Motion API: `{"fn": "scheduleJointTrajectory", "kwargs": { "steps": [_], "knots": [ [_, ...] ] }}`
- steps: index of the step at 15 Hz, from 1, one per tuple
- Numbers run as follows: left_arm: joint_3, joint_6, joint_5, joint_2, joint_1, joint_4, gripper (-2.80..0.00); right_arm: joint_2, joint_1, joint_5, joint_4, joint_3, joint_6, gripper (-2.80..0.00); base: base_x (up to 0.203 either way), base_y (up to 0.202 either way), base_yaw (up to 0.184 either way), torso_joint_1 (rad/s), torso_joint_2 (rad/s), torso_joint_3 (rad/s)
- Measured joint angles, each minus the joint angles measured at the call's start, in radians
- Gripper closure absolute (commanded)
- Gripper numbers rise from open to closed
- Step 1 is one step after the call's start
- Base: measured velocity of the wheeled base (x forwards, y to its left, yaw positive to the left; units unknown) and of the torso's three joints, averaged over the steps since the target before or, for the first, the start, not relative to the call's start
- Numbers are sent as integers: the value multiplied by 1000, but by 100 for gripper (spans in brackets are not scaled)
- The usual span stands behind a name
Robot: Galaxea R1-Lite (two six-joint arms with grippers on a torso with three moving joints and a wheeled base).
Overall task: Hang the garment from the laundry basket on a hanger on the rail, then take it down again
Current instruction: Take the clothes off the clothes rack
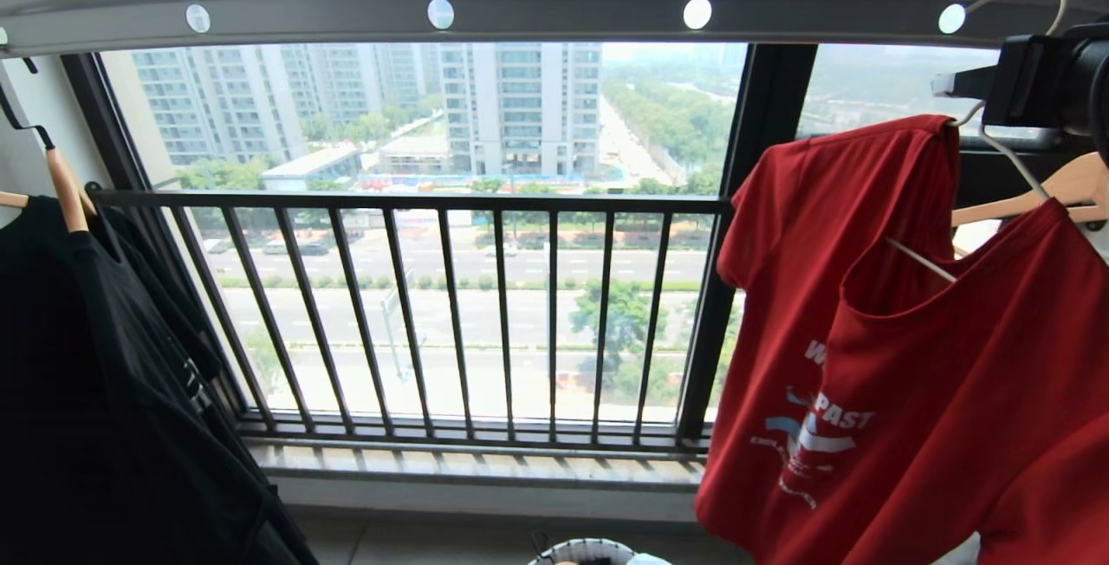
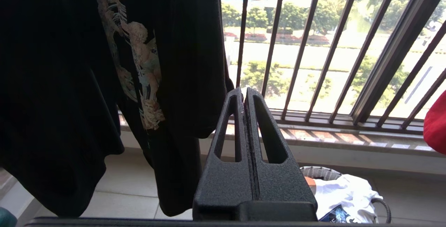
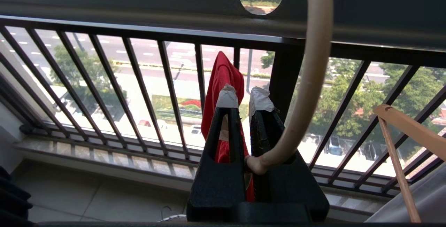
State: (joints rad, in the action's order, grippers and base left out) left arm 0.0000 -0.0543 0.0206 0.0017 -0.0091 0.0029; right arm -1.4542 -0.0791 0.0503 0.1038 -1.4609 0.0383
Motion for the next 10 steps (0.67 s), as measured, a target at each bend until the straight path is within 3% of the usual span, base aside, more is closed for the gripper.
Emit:
{"fn": "scheduleJointTrajectory", "kwargs": {
  "steps": [10],
  "knots": [
    [0,0,0,0,0,0,0,85,-51,-2,-3,141,1,0,0,0,0,0,0,0]
  ]
}}
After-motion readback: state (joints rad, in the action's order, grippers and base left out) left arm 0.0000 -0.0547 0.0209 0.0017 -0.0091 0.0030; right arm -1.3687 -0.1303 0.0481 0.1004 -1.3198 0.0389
